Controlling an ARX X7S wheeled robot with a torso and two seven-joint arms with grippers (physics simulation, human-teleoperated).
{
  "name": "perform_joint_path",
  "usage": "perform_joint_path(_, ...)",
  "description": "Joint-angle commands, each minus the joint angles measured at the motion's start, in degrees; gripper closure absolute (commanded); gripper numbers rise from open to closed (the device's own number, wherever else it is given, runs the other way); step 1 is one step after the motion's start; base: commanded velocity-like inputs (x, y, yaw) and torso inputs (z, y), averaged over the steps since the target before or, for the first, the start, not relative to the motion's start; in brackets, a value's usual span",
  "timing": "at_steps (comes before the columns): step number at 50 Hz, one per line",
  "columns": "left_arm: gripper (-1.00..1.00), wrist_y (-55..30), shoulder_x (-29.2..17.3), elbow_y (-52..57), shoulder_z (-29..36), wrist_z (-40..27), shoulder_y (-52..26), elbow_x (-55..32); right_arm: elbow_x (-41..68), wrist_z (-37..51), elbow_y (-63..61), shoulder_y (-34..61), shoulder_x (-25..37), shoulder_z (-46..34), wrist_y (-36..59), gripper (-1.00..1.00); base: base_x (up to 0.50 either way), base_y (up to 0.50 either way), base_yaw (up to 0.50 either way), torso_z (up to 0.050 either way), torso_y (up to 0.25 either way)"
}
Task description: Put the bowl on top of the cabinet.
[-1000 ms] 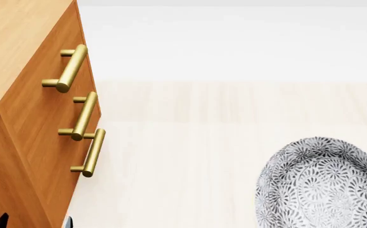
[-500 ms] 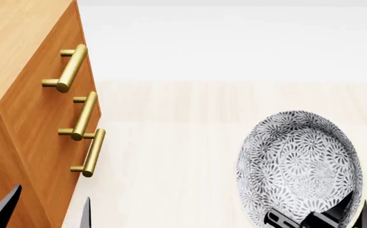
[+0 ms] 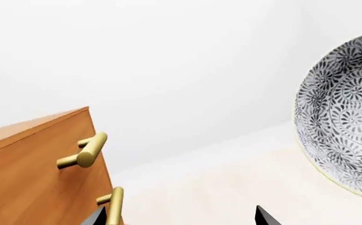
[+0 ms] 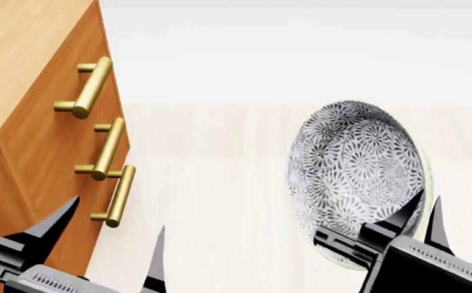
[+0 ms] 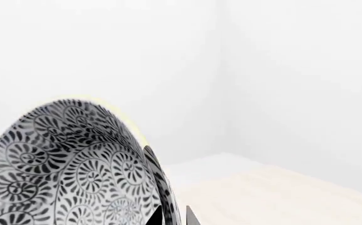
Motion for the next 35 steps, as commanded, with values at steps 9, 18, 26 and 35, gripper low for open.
perform_joint_path(9, -1.0, -8.46, 1.39, 3.08, 2.6, 1.97, -7.26, -0.59, -4.73, -9.36, 6.88, 8.81, -0.23, -6.59, -4.01, 1.0, 0.0, 0.0, 0.0, 0.0, 0.0)
perform_joint_path(18, -1.0, -9.55, 1.19, 4.25, 3.12, 1.74, -7.67, -0.38, -4.25, -13.63, 6.62, 9.84, 0.93, -8.35, -5.89, 1.0, 0.0, 0.0, 0.0, 0.0, 0.0)
perform_joint_path(26, -1.0, -10.46, 1.11, 5.21, 3.64, 1.52, -8.14, -0.13, -3.09, -15.17, 7.85, 9.99, 0.92, -8.23, -7.55, 1.0, 0.0, 0.0, 0.0, 0.0, 0.0)
perform_joint_path(35, -1.0, -10.71, 0.95, 5.7, 3.94, 1.28, -8.18, -0.04, -1.19, -18.13, 8.18, 9.13, 1.42, -8.47, -10.8, 1.0, 0.0, 0.0, 0.0, 0.0, 0.0)
